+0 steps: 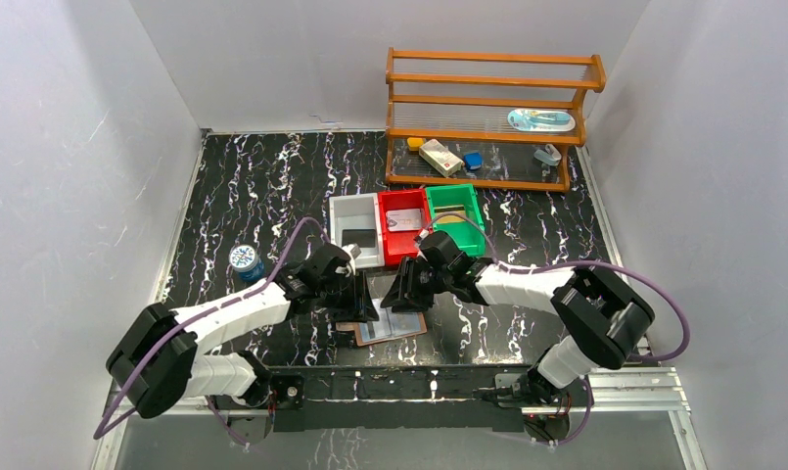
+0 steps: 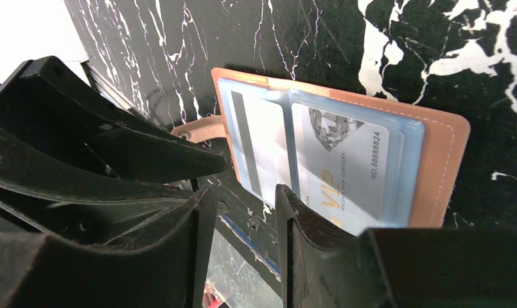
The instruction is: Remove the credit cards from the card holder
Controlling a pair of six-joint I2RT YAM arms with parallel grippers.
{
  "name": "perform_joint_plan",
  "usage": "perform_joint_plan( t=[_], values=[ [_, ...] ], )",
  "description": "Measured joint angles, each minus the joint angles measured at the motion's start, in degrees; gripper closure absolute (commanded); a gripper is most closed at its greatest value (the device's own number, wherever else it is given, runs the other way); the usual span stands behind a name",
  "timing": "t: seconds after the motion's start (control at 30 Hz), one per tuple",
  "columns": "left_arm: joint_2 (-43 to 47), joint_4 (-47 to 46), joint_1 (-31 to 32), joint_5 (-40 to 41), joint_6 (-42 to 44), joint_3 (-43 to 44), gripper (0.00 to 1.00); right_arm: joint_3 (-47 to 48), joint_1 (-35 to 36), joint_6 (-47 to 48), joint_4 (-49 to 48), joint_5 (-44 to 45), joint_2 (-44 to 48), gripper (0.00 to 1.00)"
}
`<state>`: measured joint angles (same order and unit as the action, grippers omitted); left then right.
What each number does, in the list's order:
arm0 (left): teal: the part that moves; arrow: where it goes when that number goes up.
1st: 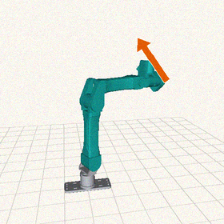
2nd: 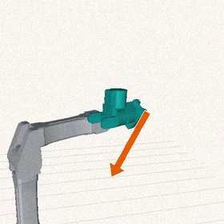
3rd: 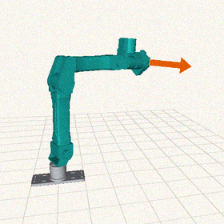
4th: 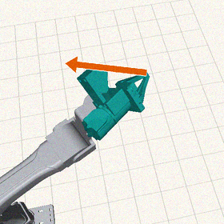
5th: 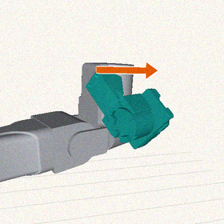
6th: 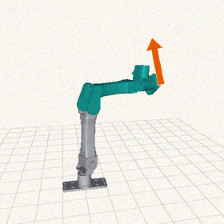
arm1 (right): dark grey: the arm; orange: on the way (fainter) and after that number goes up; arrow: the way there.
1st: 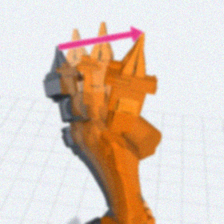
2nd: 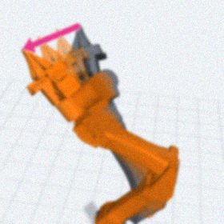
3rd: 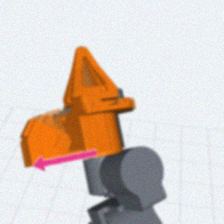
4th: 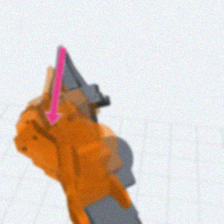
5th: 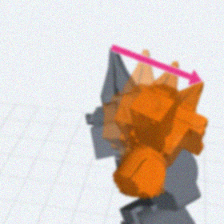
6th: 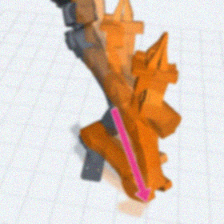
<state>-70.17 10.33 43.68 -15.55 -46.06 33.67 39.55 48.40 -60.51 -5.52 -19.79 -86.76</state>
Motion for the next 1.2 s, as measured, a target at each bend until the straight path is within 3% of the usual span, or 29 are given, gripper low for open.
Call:
perform_joint_plan(
  t=[0.8, 1.2],
  values=[
    [-4.63, 0.66, 0.0, -0.02, 0.07, -1.36, 0.74, -0.07, 0.0, -2.21, -3.72, -3.5, -6.43, 0.57],
    [-4.98, 0.55, 0.0, -0.09, 0.48, -1.36, 0.76, -1.22, -0.02, -3.34, -6.58, -5.29, -7.37, 0.76]
  ],
)
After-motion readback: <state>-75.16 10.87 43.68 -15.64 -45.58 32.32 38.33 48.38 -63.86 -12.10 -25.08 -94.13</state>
